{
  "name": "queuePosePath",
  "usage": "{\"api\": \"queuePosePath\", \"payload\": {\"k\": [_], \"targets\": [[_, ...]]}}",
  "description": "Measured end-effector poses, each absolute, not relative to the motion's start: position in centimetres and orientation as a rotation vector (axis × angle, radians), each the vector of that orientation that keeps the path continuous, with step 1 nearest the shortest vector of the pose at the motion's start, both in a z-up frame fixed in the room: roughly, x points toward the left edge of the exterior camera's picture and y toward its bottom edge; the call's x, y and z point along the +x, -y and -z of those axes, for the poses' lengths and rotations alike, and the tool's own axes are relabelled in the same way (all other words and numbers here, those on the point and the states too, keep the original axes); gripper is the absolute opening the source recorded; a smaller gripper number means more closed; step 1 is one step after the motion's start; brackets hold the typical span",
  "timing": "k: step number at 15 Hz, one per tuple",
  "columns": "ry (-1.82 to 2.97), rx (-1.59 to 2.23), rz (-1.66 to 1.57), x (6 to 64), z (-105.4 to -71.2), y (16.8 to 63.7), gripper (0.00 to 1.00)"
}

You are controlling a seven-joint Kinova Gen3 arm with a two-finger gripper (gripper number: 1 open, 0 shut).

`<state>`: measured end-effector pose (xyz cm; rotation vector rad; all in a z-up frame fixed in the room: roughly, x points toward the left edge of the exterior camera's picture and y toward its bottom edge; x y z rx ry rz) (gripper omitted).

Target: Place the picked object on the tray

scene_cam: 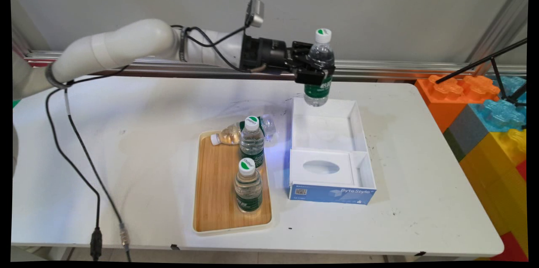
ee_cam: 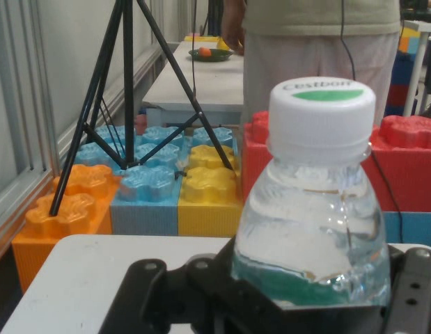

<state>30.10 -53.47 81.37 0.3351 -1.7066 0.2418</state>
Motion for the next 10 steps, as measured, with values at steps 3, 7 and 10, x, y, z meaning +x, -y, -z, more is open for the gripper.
{"api": "queuePosePath", "payload": {"k": [3,7,10], "targets": [[1.708,0.347,-0.233,31.5,-82.4,52.2,0.0],[1.714,0.368,-0.218,33.7,-83.5,50.4,0.0],[1.72,0.382,-0.21,35.2,-84.1,49.2,0.0]]}}
